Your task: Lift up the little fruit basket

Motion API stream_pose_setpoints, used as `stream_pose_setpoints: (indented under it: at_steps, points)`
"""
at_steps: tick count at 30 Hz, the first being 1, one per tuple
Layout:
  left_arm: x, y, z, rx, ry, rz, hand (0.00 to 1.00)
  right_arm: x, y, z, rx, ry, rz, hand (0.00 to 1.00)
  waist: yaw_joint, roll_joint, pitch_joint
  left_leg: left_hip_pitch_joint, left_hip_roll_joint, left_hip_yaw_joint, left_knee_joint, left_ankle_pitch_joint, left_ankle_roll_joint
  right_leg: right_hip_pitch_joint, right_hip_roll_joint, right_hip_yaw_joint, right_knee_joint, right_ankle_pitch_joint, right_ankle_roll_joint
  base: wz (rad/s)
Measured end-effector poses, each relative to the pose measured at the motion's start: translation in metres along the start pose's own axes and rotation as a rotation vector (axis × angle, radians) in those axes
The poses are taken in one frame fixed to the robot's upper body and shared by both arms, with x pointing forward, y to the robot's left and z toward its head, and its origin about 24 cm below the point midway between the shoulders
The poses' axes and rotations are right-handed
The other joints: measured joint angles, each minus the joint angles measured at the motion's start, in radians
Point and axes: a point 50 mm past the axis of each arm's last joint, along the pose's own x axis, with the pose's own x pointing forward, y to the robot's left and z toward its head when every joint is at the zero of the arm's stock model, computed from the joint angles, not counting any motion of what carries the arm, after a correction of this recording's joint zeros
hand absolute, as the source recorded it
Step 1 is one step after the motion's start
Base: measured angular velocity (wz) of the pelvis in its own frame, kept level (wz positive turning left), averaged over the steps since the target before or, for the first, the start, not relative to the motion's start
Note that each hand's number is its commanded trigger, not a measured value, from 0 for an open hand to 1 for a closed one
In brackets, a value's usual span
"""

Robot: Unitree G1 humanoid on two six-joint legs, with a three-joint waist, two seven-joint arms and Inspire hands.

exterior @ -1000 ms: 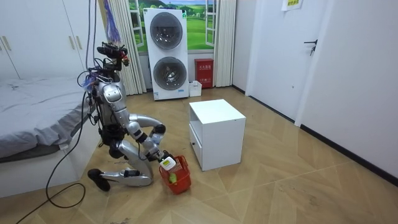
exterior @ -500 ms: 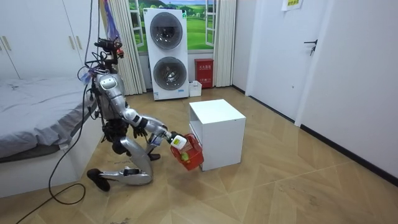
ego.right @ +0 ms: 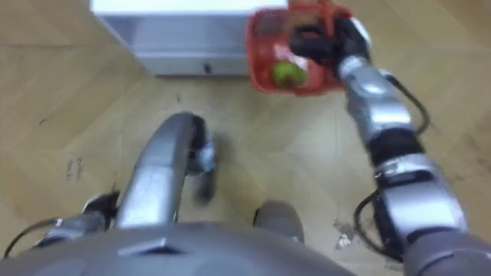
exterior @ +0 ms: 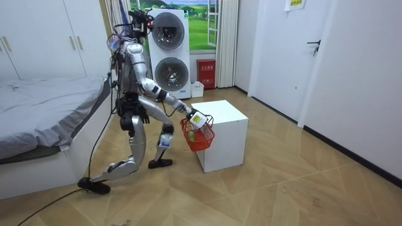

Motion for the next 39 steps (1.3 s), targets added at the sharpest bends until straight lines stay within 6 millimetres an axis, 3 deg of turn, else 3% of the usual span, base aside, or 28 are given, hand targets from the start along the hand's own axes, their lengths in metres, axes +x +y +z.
stream_pose_setpoints:
  at_steps: [2, 4, 6, 7, 10, 15, 21, 26, 28, 29, 30, 31, 32, 33, 34, 35, 36, 37, 38, 39]
  points:
    - [-0.001, 0.002, -0.009, -0.005, 0.042, 0.036, 0.0, -0.005, 0.011, -0.006, -0.019, -0.005, 0.029, 1.0, 0.008, 0.002, -0.0006, 0.104, 0.005, -0.01, -0.126, 0.029, -0.018, 0.028, -0.001, -0.007, -0.125, 0.014, -0.006, -0.61]
    - [-0.002, 0.006, -0.02, -0.01, 0.087, 0.07, 0.0, -0.014, 0.012, -0.018, -0.032, 0.001, 0.04, 1.0, 0.007, 0.014, -0.0003, 0.258, 0.005, -0.009, -0.274, 0.059, -0.037, 0.076, -0.002, -0.018, -0.282, 0.072, -0.018, -0.51]
    - [-0.002, 0.008, -0.025, -0.024, 0.1, 0.078, 0.0, -0.017, 0.01, -0.009, -0.004, -0.044, 0.033, 1.0, -0.008, 0.026, -0.0002, 0.328, 0.004, -0.004, -0.32, 0.067, -0.043, 0.087, -0.001, -0.039, -0.355, 0.111, -0.017, -0.27]
    - [-0.003, 0.008, -0.025, -0.027, 0.096, 0.078, 0.0, -0.019, 0.008, 0.003, 0.012, -0.095, 0.024, 1.0, -0.009, 0.033, -0.0043, 0.35, 0.006, 0.001, -0.333, 0.071, -0.049, 0.097, -0.003, -0.041, -0.365, 0.128, -0.013, -0.21]
    - [-0.003, 0.013, -0.015, -0.058, 0.055, 0.096, 0.0, -0.025, 0.006, 0.032, 0.081, -0.218, 0.018, 1.0, -0.017, 0.032, -0.0065, 0.367, 0.004, 0.0, -0.375, 0.099, -0.055, 0.099, -0.002, -0.056, -0.378, 0.149, -0.015, 0.0]
    - [-0.004, 0.014, -0.018, -0.073, 0.063, 0.109, 0.0, -0.03, 0.012, 0.051, 0.098, -0.294, 0.048, 1.0, -0.018, 0.015, -0.0078, 0.406, 0.0, -0.001, -0.429, 0.126, -0.064, 0.134, 0.003, -0.064, -0.435, 0.174, -0.013, 0.01]
    - [-0.004, 0.014, -0.02, -0.073, 0.085, 0.108, 0.0, -0.031, 0.018, 0.049, 0.12, -0.27, 0.076, 1.0, -0.029, -0.011, -0.0065, 0.43, -0.001, -0.001, -0.429, 0.126, -0.065, 0.161, 0.009, -0.067, -0.44, 0.187, -0.005, 0.05]
    - [-0.004, 0.013, -0.024, -0.066, 0.095, 0.104, 0.0, -0.033, 0.023, 0.038, 0.125, -0.241, 0.133, 1.0, -0.023, -0.009, -0.0049, 0.467, 0.014, -0.004, -0.441, 0.125, -0.065, 0.183, 0.024, -0.054, -0.445, 0.233, -0.025, -0.06]
    - [-0.005, 0.011, -0.027, -0.053, 0.102, 0.101, 0.0, -0.033, 0.025, 0.037, 0.128, -0.239, 0.143, 1.0, -0.011, -0.001, 0.0007, 0.482, 0.017, -0.003, -0.453, 0.111, -0.067, 0.157, 0.023, -0.04, -0.378, 0.258, -0.027, -0.17]
    - [-0.005, 0.011, -0.029, -0.053, 0.107, 0.1, 0.0, -0.032, 0.026, 0.036, 0.127, -0.233, 0.149, 1.0, -0.01, 0.002, 0.0023, 0.493, 0.015, -0.005, -0.455, 0.109, -0.067, 0.142, 0.019, -0.037, -0.335, 0.278, -0.032, -0.07]
    - [-0.006, 0.011, -0.031, -0.053, 0.112, 0.1, 0.0, -0.033, 0.031, 0.033, 0.121, -0.22, 0.17, 1.0, -0.007, 0.006, 0.0031, 0.524, 0.009, -0.006, -0.47, 0.097, -0.071, 0.113, 0.007, -0.032, -0.248, 0.337, -0.041, 0.0]
    - [-0.007, 0.01, -0.036, -0.052, 0.124, 0.098, 0.0, -0.033, 0.035, 0.029, 0.115, -0.21, 0.196, 1.0, -0.005, 0.015, 0.0027, 0.561, 0.001, -0.012, -0.494, 0.094, -0.066, 0.085, -0.002, -0.031, -0.163, 0.429, -0.049, 0.0]
    - [-0.007, 0.009, -0.039, -0.052, 0.13, 0.097, 0.0, -0.034, 0.037, 0.027, 0.117, -0.206, 0.206, 1.0, -0.005, 0.023, 0.002, 0.582, 0.0, -0.015, -0.51, 0.094, -0.064, 0.069, -0.004, -0.03, -0.129, 0.484, -0.054, 0.0]
    - [-0.008, 0.009, -0.041, -0.049, 0.135, 0.097, 0.0, -0.034, 0.04, 0.026, 0.121, -0.204, 0.222, 1.0, -0.004, 0.04, 0.0008, 0.617, -0.001, -0.027, -0.539, 0.098, -0.06, 0.036, -0.004, -0.03, -0.071, 0.59, -0.06, 0.11]
    - [-0.007, 0.011, -0.04, -0.039, 0.132, 0.099, 0.0, -0.034, 0.043, 0.026, 0.13, -0.204, 0.233, 1.0, -0.003, 0.059, 0.001, 0.645, 0.002, -0.049, -0.566, 0.107, -0.055, 0.001, -0.003, -0.034, -0.025, 0.594, -0.053, 0.15]
    - [-0.007, 0.012, -0.039, -0.035, 0.128, 0.102, 0.0, -0.034, 0.045, 0.025, 0.131, -0.201, 0.24, 1.0, -0.004, 0.066, 0.0016, 0.659, 0.002, -0.057, -0.581, 0.113, -0.057, -0.022, -0.002, -0.038, -0.007, 0.574, -0.048, 0.28]
    - [-0.006, 0.015, -0.034, -0.024, 0.112, 0.108, 0.0, -0.034, 0.048, 0.023, 0.128, -0.189, 0.262, 1.0, -0.008, 0.075, -0.0011, 0.685, 0.002, -0.071, -0.614, 0.128, -0.065, -0.071, 0.008, -0.036, -0.002, 0.524, -0.043, 0.4]
    - [-0.006, 0.017, -0.03, -0.022, 0.101, 0.112, 0.0, -0.034, 0.05, 0.022, 0.124, -0.175, 0.285, 1.0, -0.006, 0.083, -0.0048, 0.708, 0.004, -0.087, -0.65, 0.146, -0.067, -0.114, 0.019, -0.033, -0.055, 0.471, -0.039, 0.45]
    - [-0.005, 0.018, -0.026, -0.018, 0.091, 0.113, 0.0, -0.035, 0.051, 0.022, 0.124, -0.172, 0.293, 1.0, -0.005, 0.084, -0.006, 0.719, 0.004, -0.096, -0.669, 0.153, -0.069, -0.128, 0.021, -0.035, -0.097, 0.449, -0.036, 0.45]
    - [-0.005, 0.018, -0.021, -0.021, 0.074, 0.111, 0.0, -0.035, 0.054, 0.02, 0.115, -0.165, 0.311, 1.0, -0.004, 0.085, -0.0072, 0.738, 0.005, -0.117, -0.699, 0.165, -0.077, -0.144, 0.031, -0.037, -0.221, 0.42, -0.033, 0.47]
